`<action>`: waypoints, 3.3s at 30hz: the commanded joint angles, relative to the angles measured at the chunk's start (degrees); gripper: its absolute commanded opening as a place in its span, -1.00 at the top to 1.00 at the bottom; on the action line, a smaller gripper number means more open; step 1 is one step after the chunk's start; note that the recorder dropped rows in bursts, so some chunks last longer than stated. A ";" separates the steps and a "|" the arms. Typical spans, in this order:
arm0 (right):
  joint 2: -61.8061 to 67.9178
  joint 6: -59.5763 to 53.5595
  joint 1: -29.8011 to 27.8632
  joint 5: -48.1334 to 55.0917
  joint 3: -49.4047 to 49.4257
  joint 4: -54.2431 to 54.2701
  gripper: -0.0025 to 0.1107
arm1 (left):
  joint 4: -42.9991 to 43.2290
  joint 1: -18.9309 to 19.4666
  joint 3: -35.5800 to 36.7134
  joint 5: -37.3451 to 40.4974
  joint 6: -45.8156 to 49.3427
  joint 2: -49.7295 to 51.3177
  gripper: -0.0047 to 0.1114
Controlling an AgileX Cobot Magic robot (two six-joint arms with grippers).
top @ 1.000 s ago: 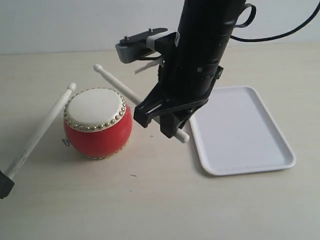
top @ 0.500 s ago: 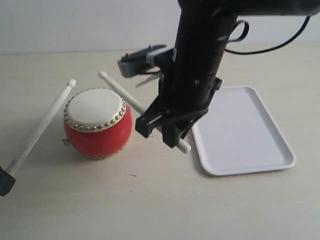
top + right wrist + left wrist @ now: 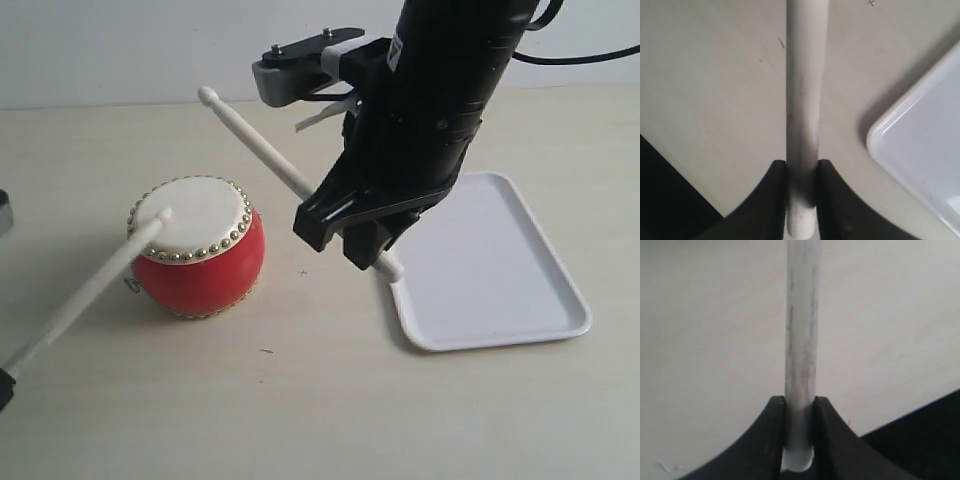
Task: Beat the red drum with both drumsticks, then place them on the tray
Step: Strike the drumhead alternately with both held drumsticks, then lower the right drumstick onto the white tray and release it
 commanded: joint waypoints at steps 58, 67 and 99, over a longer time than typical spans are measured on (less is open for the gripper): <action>15.41 -2.80 2.11 -0.22 2.93 5.38 0.96 | 5.88 1.60 -7.56 6.03 -4.07 -14.42 0.92; 3.80 -2.70 2.11 -0.22 1.62 3.00 0.96 | 5.22 1.60 -7.56 6.51 -2.70 -12.45 0.92; -6.92 1.20 -19.91 -0.22 13.93 -6.04 0.96 | -12.50 -0.47 -9.59 1.49 3.71 -7.79 0.92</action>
